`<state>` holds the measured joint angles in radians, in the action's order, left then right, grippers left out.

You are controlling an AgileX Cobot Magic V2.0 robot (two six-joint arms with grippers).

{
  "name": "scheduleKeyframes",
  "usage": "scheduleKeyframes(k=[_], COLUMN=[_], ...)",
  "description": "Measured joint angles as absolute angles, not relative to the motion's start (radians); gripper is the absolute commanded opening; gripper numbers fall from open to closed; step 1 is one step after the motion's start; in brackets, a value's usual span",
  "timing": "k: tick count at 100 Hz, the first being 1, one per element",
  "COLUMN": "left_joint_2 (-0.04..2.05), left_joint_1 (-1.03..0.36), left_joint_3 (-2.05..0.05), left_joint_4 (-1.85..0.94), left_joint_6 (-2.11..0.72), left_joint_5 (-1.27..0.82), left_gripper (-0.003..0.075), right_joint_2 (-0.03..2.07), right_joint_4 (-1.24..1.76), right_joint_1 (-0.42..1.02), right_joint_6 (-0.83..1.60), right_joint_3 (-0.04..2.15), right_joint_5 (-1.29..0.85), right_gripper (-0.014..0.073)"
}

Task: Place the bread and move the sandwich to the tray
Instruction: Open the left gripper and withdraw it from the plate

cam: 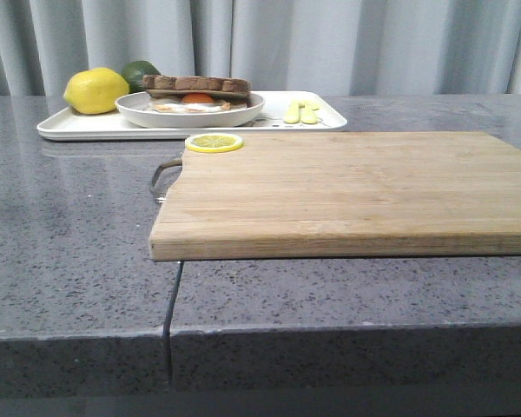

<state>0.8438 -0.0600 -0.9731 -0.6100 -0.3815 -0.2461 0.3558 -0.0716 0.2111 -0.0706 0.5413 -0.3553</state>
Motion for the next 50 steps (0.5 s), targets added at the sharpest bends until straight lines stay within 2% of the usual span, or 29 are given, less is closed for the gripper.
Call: scheduleKeyframes(k=[25, 50], left_joint_2=[0.546, 0.277], left_joint_1=[-0.088, -0.088], left_joint_3=[-0.663, -0.406], left_joint_4=[-0.614, -0.614], left_joint_6=[-0.385, -0.385], left_joint_5=[-0.188, -0.171], left_gripper=[0.0420, 0.0420], right_joint_2=[0.303, 0.099], right_joint_4=[-0.072, -0.072], right_joint_1=[0.211, 0.211], right_joint_6=[-0.059, -0.035], right_joint_3=[0.513, 0.396], right_joint_5=[-0.343, -0.340], right_gripper=[0.0446, 0.0446])
